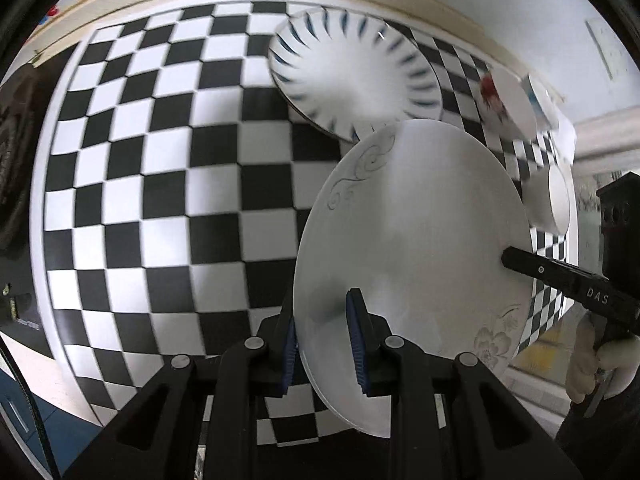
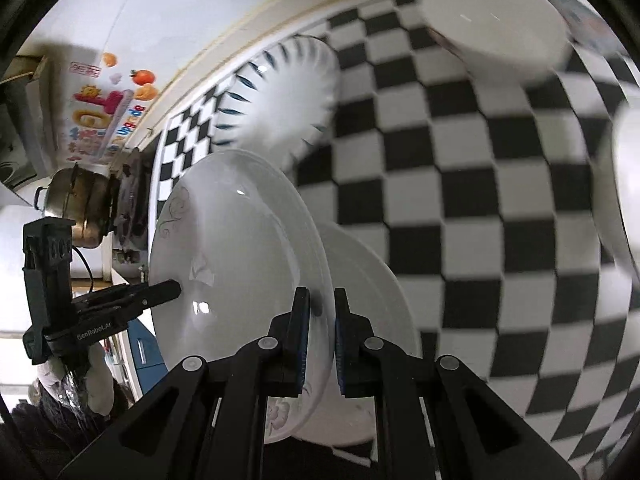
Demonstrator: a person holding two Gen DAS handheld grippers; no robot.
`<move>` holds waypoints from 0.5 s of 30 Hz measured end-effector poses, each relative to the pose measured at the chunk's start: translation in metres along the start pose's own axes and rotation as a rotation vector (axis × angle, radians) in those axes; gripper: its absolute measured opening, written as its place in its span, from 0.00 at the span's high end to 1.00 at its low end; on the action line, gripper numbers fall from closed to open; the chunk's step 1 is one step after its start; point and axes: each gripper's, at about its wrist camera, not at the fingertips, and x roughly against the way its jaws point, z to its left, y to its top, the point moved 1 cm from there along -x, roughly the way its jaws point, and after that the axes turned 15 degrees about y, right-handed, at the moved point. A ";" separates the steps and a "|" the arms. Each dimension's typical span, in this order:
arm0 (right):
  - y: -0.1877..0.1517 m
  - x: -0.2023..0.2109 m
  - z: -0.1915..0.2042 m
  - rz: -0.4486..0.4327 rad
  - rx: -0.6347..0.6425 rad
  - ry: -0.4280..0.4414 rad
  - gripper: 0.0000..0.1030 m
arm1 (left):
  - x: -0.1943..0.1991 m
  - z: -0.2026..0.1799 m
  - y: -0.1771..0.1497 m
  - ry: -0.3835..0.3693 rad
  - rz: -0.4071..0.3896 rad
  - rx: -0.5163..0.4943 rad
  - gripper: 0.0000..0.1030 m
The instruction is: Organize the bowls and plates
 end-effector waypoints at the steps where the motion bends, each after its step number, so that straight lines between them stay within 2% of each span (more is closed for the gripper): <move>1: -0.007 0.002 -0.006 -0.002 -0.010 -0.003 0.87 | -0.003 -0.004 -0.002 0.000 0.006 -0.004 0.80; 7: -0.034 0.009 -0.030 -0.012 -0.053 -0.003 0.87 | -0.013 -0.025 -0.010 0.016 0.021 -0.034 0.80; 15: -0.042 0.006 -0.033 0.008 -0.042 -0.034 0.88 | -0.029 -0.038 -0.015 0.058 0.045 -0.047 0.77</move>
